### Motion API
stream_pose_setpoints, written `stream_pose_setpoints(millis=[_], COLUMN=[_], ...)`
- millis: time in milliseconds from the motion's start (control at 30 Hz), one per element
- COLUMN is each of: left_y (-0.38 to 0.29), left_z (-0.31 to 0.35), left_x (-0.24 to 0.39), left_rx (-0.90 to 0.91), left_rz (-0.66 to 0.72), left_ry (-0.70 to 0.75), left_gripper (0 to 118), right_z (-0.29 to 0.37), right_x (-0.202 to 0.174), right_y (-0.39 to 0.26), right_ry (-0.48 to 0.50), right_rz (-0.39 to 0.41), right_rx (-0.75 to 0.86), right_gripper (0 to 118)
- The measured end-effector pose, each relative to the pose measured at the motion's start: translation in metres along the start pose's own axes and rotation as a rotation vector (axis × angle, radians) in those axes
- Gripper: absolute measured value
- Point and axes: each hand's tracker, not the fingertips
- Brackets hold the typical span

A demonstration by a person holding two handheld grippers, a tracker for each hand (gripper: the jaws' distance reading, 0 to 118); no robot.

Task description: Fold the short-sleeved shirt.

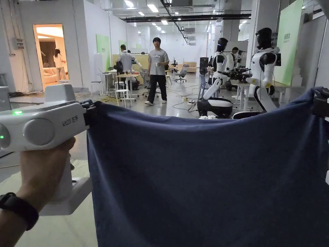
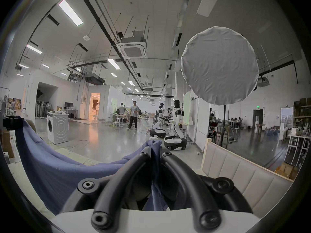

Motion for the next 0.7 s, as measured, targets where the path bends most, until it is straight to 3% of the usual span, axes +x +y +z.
stream_pose_setpoints(millis=[100, 167, 333, 400, 433, 600, 667, 700], left_y=[-0.008, -0.015, -0.038, -0.056, -0.066, -0.13, -0.164, -0.183], left_z=[-0.025, -0.037, -0.065, -0.063, -0.066, -0.024, 0.003, 0.019], left_x=[0.003, 0.005, 0.002, -0.006, -0.011, -0.017, -0.02, -0.018], left_rx=[-0.009, -0.01, -0.082, -0.068, -0.084, -0.166, -0.233, -0.254], left_rz=[-0.003, -0.002, 0.046, 0.103, 0.07, 0.047, 0.083, 0.09], left_ry=[0.01, 0.011, 0.011, -0.059, -0.012, -0.067, -0.096, -0.102], left_gripper=[5, 5, 5, 5, 5, 5, 5, 5], right_z=[-0.019, -0.028, -0.051, -0.05, -0.045, -0.003, 0.031, 0.056], right_x=[-0.005, -0.003, -0.012, -0.012, -0.012, -0.012, -0.008, -0.007], right_y=[-0.001, -0.009, -0.032, -0.049, -0.06, -0.116, -0.154, -0.17], right_ry=[-0.016, -0.006, -0.056, -0.027, -0.011, 0.042, 0.067, 0.04], right_rz=[0.006, -0.078, 0.026, -0.034, -0.042, -0.048, -0.135, -0.11], right_rx=[0.001, -0.011, -0.028, -0.06, -0.078, -0.145, -0.237, -0.176], right_gripper=[7, 7, 7, 7, 7, 7, 7, 7])
